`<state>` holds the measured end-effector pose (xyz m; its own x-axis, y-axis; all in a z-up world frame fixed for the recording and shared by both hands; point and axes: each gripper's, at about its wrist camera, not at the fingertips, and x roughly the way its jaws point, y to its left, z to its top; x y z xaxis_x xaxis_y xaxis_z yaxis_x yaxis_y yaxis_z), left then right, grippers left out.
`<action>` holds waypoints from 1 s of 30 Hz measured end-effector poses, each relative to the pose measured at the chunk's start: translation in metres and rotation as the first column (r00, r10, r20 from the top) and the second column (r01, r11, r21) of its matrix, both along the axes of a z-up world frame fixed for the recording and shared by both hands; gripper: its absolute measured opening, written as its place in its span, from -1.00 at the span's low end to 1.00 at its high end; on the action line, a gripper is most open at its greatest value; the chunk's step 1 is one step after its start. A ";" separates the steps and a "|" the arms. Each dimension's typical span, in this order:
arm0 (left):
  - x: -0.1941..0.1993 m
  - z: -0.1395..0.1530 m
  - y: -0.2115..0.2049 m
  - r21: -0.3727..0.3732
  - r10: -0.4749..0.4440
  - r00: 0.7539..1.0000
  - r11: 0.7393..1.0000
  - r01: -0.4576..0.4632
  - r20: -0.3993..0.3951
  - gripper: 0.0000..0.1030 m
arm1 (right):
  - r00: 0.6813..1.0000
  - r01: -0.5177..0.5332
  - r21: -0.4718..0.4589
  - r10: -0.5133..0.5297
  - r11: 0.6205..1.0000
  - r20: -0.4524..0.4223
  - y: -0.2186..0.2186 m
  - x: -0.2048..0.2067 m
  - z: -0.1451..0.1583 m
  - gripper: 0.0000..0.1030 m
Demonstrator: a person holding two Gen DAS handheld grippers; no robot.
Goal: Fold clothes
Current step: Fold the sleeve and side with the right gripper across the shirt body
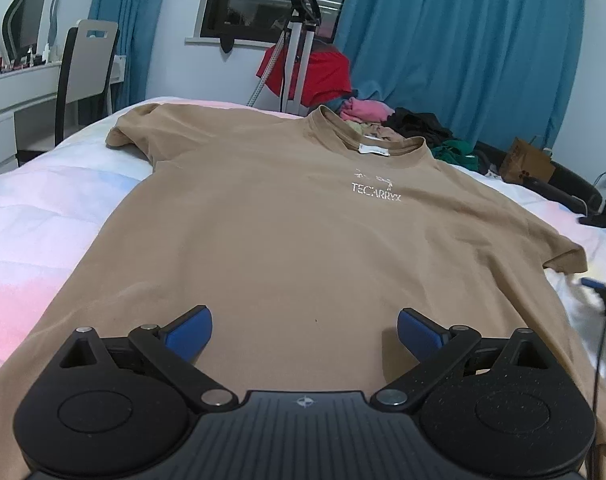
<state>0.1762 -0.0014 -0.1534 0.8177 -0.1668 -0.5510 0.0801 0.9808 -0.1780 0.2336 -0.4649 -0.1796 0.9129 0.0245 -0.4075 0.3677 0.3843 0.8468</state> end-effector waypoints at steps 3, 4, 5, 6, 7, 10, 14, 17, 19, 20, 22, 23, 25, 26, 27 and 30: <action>-0.002 0.001 0.001 -0.013 0.001 1.000 1.000 -0.001 -0.004 0.95 | 0.997 -0.073 0.106 0.075 0.992 -0.011 0.017 0.006 -0.009 0.76; -0.003 0.002 0.001 -0.017 0.001 1.000 1.000 -0.001 -0.004 0.95 | 0.995 -0.094 0.117 0.095 0.989 -0.008 0.023 0.009 -0.011 0.76; -0.004 0.002 0.001 -0.021 0.002 1.000 1.000 -0.002 -0.005 0.95 | 0.994 -0.110 0.108 0.110 0.988 0.000 0.027 0.013 -0.011 0.75; -0.004 0.002 0.002 -0.025 0.002 1.000 1.000 -0.002 -0.006 0.95 | 0.992 -0.125 0.105 0.125 0.987 0.008 0.030 0.018 -0.012 0.75; -0.005 0.003 0.002 -0.029 0.002 1.000 1.000 -0.002 -0.007 0.95 | 0.992 -0.130 0.102 0.129 0.986 0.010 0.031 0.024 -0.013 0.76; -0.002 0.001 0.001 -0.032 0.005 1.000 0.999 -0.005 -0.011 0.95 | 0.998 -0.056 0.060 0.054 0.997 0.030 0.026 0.038 -0.015 0.76; 0.003 -0.003 -0.006 -0.002 0.009 1.000 1.000 -0.009 -0.009 0.96 | 0.996 0.069 -0.034 -0.066 0.997 0.063 0.015 0.071 -0.017 0.76; 0.005 -0.004 -0.008 0.016 0.003 1.000 1.000 -0.003 0.000 0.97 | 0.993 0.113 -0.172 -0.107 0.979 0.046 0.018 0.097 -0.010 0.75; 0.007 -0.005 -0.006 0.004 -0.001 1.000 1.000 0.001 0.000 0.97 | 0.996 0.077 -0.292 -0.084 0.953 -0.011 0.027 0.114 0.000 0.54; 0.009 -0.005 -0.005 0.001 -0.003 1.000 1.000 0.003 -0.001 0.97 | 0.996 0.042 -0.379 -0.069 0.925 -0.058 0.036 0.123 0.006 0.08; 0.011 -0.004 -0.005 -0.002 -0.007 1.000 1.000 0.007 -0.002 0.97 | 0.985 -0.052 -0.571 -0.053 0.819 -0.166 0.061 0.136 0.023 -0.70; 0.011 -0.004 -0.004 -0.006 -0.008 1.000 1.000 0.008 -0.005 0.97 | 0.984 -0.059 -0.624 -0.060 0.779 -0.168 0.070 0.133 0.032 -0.80; 0.010 -0.001 -0.001 -0.021 -0.006 1.000 1.000 0.006 -0.010 0.97 | 0.984 -0.067 -0.721 -0.074 0.689 -0.162 0.089 0.130 0.052 -0.80; 0.010 0.002 0.002 -0.030 0.000 1.000 1.000 0.000 -0.014 0.97 | 0.986 -0.059 -0.767 -0.082 0.639 -0.144 0.101 0.132 0.064 -0.81; 0.010 0.004 0.005 -0.039 0.009 1.000 0.999 -0.009 -0.017 0.97 | 0.988 -0.050 -0.809 -0.087 0.586 -0.124 0.114 0.133 0.077 -0.81; 0.007 0.014 0.012 -0.051 0.044 0.999 0.998 -0.044 -0.005 0.97 | 0.994 -0.054 -0.920 -0.065 0.389 -0.086 0.164 0.145 0.108 -0.81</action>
<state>0.1828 0.0108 -0.1394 0.8224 -0.1589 -0.5462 0.0364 0.9730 -0.2281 0.3790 -0.3005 -0.0717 0.8684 -0.4240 -0.2571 0.4235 0.9039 -0.0604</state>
